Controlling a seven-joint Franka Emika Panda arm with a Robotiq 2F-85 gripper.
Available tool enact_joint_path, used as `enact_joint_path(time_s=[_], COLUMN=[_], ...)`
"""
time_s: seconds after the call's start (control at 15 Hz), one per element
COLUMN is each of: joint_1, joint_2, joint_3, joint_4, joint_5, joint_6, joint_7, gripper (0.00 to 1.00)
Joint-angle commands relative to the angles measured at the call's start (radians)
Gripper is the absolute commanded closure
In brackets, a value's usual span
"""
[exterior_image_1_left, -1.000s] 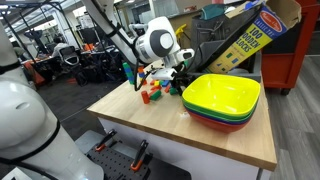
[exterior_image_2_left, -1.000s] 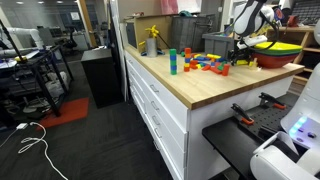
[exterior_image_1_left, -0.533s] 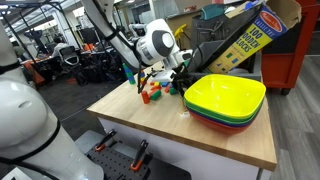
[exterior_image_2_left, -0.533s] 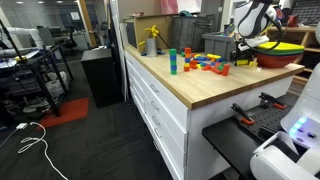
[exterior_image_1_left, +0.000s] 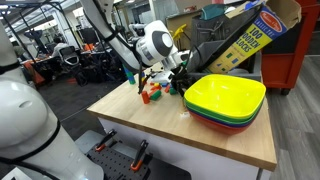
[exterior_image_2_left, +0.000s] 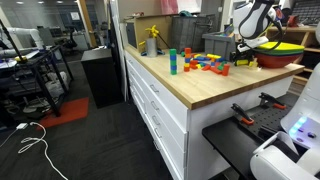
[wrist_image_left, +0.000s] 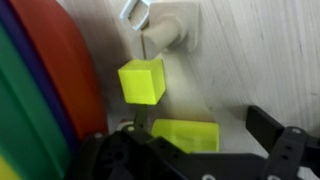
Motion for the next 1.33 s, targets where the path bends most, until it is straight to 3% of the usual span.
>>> enact_joint_path(time_s=[0.0, 0.33, 0.67, 1.27], joint_1=[0.007, -0.005, -0.006, -0.032], joint_2=[-0.026, -0.039, -0.071, -0.170], joint_3=[-0.010, 0.016, 0.063, 0.046], joint_4=[-0.033, -0.055, -0.093, -0.068], joint_5=[-0.030, 0.053, 0.310, 0.145], joint_6=[-0.026, -0.054, -0.074, -0.067], joint_7=[0.054, 0.028, -0.127, -0.007], gripper=[0.00, 0.00, 0.00, 0.00])
